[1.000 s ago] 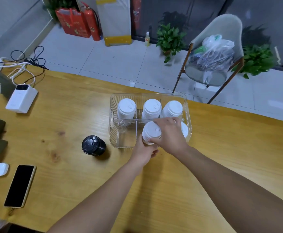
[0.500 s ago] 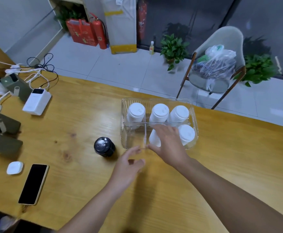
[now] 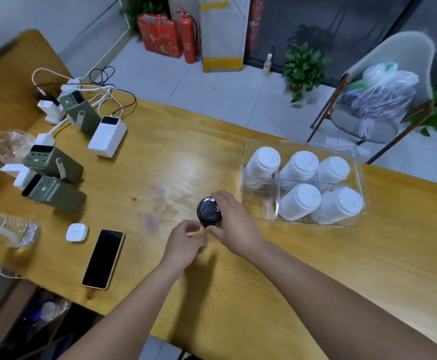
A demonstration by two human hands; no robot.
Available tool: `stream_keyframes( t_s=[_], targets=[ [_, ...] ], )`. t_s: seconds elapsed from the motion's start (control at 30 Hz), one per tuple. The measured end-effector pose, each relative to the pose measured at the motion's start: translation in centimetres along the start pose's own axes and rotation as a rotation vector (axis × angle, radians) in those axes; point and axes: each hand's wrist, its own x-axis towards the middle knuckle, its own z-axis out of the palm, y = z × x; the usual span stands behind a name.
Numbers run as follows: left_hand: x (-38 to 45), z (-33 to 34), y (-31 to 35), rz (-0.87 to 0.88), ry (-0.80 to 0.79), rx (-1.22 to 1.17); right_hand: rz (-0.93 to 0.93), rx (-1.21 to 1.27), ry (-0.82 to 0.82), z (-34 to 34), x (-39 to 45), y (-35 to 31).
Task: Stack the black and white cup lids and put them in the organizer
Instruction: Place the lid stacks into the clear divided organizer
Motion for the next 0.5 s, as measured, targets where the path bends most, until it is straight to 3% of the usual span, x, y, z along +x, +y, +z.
stream_keyframes(
  t_s=[0.23,0.37,0.5],
  targets=[
    [4.2,-0.1,0.0,0.004,-0.049,0.073,0.119,-0.075,-0.056,2.4,1.8,0.1],
    [5.2,-0.3,-0.4,0.094,-0.099,0.196,0.134,-0.004,-0.029,3.1,1.3,0.2],
    [4.2,-0.4,-0.9,0.140,-0.136,0.172,0.125,0.079,0.033,3.4,-1.2,0.3]
  ],
)
